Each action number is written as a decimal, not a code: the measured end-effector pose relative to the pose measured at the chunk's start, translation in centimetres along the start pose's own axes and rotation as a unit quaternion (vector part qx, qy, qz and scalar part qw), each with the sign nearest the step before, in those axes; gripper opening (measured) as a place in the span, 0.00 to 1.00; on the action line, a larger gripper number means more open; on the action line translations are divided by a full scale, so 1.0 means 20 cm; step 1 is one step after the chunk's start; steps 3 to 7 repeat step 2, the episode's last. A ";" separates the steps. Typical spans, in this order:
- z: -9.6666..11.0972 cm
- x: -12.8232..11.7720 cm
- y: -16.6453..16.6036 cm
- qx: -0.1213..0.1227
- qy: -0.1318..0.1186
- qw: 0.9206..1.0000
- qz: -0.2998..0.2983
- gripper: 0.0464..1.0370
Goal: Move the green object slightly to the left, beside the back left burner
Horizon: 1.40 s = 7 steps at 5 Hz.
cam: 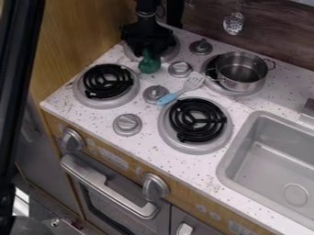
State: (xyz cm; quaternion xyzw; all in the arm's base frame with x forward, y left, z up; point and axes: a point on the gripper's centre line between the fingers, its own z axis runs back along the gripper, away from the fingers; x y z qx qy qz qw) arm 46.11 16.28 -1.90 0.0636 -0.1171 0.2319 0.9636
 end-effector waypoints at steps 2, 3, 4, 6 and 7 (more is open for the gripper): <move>0.01 0.01 -0.02 0.003 -0.011 1.000 -0.007 0.17; 0.01 0.01 -0.02 0.003 -0.011 1.000 -0.007 0.17; 0.01 0.01 -0.02 0.003 -0.011 1.000 -0.007 0.17; 0.01 0.01 -0.02 0.003 -0.011 1.000 -0.007 0.17; 0.01 0.01 -0.02 0.003 -0.011 1.000 -0.007 0.17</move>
